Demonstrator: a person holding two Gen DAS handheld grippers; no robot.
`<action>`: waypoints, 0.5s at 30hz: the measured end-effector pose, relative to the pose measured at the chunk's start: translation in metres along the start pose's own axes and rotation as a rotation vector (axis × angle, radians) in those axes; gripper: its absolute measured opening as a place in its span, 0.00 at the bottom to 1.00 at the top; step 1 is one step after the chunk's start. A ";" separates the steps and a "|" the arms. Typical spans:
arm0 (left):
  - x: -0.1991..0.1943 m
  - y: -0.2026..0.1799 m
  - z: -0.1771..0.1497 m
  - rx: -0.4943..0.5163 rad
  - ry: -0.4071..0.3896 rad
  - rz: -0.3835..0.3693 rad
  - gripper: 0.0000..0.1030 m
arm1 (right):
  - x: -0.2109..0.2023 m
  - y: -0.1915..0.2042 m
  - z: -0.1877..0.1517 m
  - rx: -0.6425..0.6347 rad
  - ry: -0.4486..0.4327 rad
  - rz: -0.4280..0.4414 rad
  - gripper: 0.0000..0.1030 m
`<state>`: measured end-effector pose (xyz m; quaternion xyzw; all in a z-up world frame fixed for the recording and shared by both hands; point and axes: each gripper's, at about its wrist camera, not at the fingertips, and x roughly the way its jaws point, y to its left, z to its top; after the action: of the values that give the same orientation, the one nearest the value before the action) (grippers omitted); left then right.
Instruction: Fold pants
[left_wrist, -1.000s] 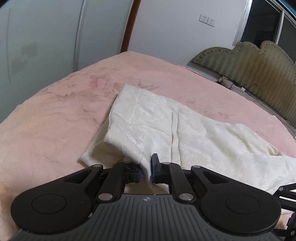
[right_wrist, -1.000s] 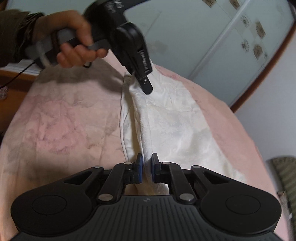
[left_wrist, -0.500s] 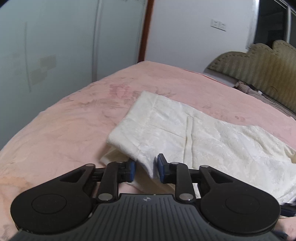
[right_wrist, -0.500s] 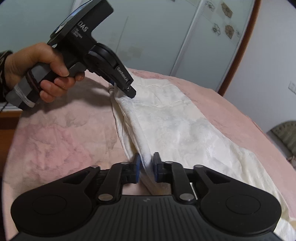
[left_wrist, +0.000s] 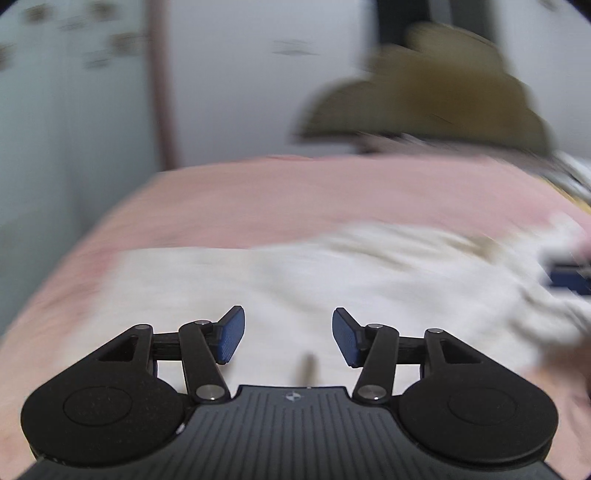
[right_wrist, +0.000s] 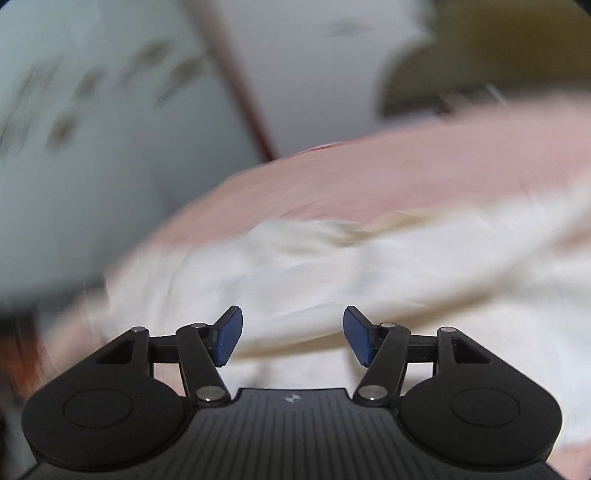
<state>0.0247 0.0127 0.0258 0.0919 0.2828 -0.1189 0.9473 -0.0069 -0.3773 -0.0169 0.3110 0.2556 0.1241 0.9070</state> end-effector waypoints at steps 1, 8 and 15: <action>0.004 -0.017 0.000 0.054 -0.001 -0.050 0.56 | 0.001 -0.019 0.005 0.119 -0.009 0.011 0.59; 0.021 -0.083 -0.017 0.302 -0.012 -0.228 0.61 | 0.019 -0.056 0.049 0.320 0.019 0.072 0.61; 0.059 -0.046 -0.004 0.016 0.108 -0.174 0.60 | 0.089 -0.049 0.094 0.186 0.080 0.030 0.80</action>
<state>0.0577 -0.0404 -0.0153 0.0808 0.3395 -0.1980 0.9160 0.1216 -0.4288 -0.0185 0.3926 0.2972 0.1255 0.8613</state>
